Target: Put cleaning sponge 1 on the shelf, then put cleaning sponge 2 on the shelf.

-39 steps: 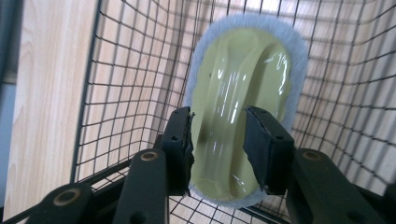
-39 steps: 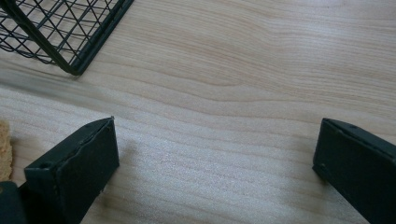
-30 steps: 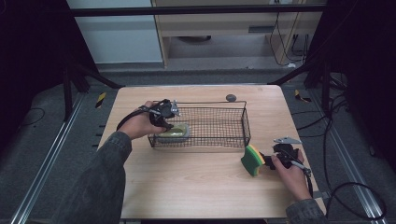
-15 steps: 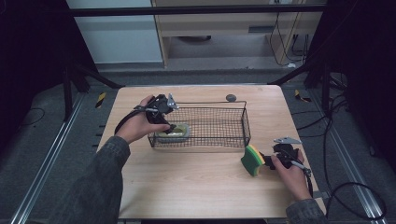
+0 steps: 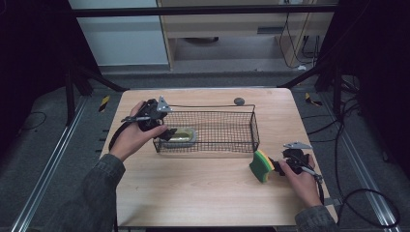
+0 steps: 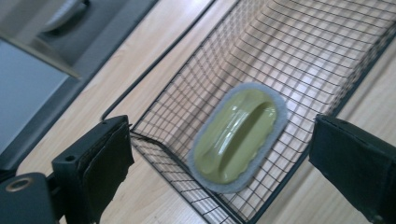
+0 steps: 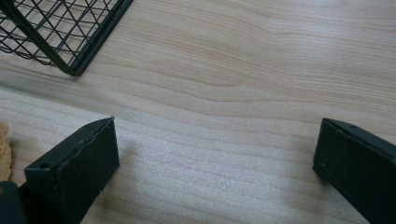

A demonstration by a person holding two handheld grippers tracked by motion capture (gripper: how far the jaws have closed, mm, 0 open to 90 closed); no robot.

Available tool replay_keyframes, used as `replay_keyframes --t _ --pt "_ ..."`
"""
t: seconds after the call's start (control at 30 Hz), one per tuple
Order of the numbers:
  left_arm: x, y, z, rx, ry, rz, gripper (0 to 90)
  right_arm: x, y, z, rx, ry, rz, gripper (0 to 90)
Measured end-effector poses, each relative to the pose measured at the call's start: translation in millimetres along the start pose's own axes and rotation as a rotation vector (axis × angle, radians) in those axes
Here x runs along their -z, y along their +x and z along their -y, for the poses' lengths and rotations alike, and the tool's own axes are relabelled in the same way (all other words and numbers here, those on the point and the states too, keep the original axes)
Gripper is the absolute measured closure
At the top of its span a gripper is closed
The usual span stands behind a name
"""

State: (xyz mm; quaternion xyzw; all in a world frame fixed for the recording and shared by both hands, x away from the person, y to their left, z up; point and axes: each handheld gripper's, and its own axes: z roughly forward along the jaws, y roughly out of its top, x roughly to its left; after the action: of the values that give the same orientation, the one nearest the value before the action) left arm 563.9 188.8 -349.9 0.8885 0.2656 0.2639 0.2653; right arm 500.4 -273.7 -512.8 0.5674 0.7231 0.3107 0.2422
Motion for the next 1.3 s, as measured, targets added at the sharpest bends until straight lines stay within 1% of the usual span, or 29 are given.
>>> replay_keyframes --t 0.07,0.1,0.17,0.27,0.33,0.4,0.47,0.53,0.57,0.6,0.63,0.67,0.7,0.77,0.8,0.87,0.93,0.97,1.0,1.03,1.07,1.13,1.17,1.23,1.3 --pt "4.3 0.8 6.1 0.034 -0.024 -0.005 5.1 0.0 0.0 0.0 -0.001 0.0 0.0 0.5" --pt "6.3 0.5 9.2 0.042 -0.027 -0.009 4.7 0.0 0.0 0.0 0.0 0.0 0.001 0.4" --pt "11.0 -0.7 16.5 0.059 -0.048 -0.018 4.7 0.2 0.3 0.0 -0.004 0.002 0.0 0.4" --pt "15.2 -2.5 30.8 0.089 -0.056 -0.012 4.6 0.1 0.2 0.1 -0.003 0.002 0.001 0.4" --pt "17.8 -3.9 41.9 0.095 -0.064 0.004 4.4 0.3 0.1 0.1 -0.002 0.002 0.001 0.5" --pt "19.0 -4.0 53.7 0.12 -0.076 -0.002 4.2 0.9 0.0 0.8 -0.001 0.001 0.001 0.7" --pt "18.5 -5.4 67.4 0.156 -0.072 0.001 4.1 1.4 -0.7 1.3 0.005 -0.001 -0.002 1.0" --pt "16.5 -7.2 77.4 0.171 -0.06 0.001 3.9 2.1 -1.5 0.5 0.009 0.007 -0.006 2.3" --pt "15.0 -9.1 82.9 0.186 -0.06 -0.003 3.9 2.9 -2.5 -0.7 0.014 0.02 -0.008 4.3" --pt "13.0 -10.8 88.5 0.192 -0.059 -0.009 4.0 4.0 -3.2 -2.1 0.014 0.031 -0.009 5.7" --pt "10.5 -12.7 93.8 0.198 -0.049 -0.012 4.0 5.6 -4.3 -3.1 0.015 0.041 -0.012 6.5" --pt "7.2 -14.6 99.0 0.205 -0.046 -0.012 4.0 8.2 -5.4 -3.1 0.014 0.034 -0.007 6.6" --pt "3.5 -16.3 104.1 0.211 -0.042 -0.012 3.9 12.2 -6.0 -3.4 0.006 0.03 -0.011 6.9" --pt "-4.0 -18.2 114.3 0.215 -0.017 -0.018 4.0 21.1 -7.8 -2.6 0.01 0.025 -0.005 8.5" --pt "-8.3 -18.0 120.7 0.226 -0.009 -0.012 3.9 25.7 -8.4 -2.0 0.028 0.034 0.001 8.6" --pt "-13.6 -18.3 128.9 0.242 0.008 -0.015 4.5 36.5 -8.5 -1.5 0.046 0.042 -0.003 10.3" --pt "-17.0 -20.4 136.9 0.238 0.033 -0.005 4.3 48.2 -6.8 -0.9 0.063 0.054 -0.015 12.2" --pt "-17.6 -21.4 140.5 0.24 0.041 0.004 4.2 53.7 -5.6 0.3 0.078 0.065 -0.015 13.2" --pt "-17.9 -22.4 143.8 0.234 0.05 0.021 4.2 58.6 -4.4 2.1 0.09 0.077 -0.016 13.5" --pt "-18.1 -23.4 147.1 0.227 0.055 0.044 4.0 63.3 -3.5 3.6 0.094 0.093 -0.023 13.8" --pt "-18.4 -24.0 150.5 0.235 0.055 0.062 3.9 67.5 -2.4 5.1 0.094 0.106 -0.029 14.3" --pt "-20.0 -25.4 156.3 0.254 0.061 0.059 4.0 75.4 0.4 8.0 0.103 0.122 -0.046 15.6" --pt "-21.7 -26.3 158.5 0.257 0.07 0.061 4.0 78.7 1.5 8.3 0.105 0.132 -0.053 15.6" --pt "-24.7 -26.7 162.4 0.273 0.076 0.067 4.0 85.8 4.4 7.3 0.097 0.146 -0.076 15.9" --pt "-28.7 -26.2 165.3 0.299 0.08 0.099 4.0 93.0 8.9 4.8 0.104 0.156 -0.101 16.3"
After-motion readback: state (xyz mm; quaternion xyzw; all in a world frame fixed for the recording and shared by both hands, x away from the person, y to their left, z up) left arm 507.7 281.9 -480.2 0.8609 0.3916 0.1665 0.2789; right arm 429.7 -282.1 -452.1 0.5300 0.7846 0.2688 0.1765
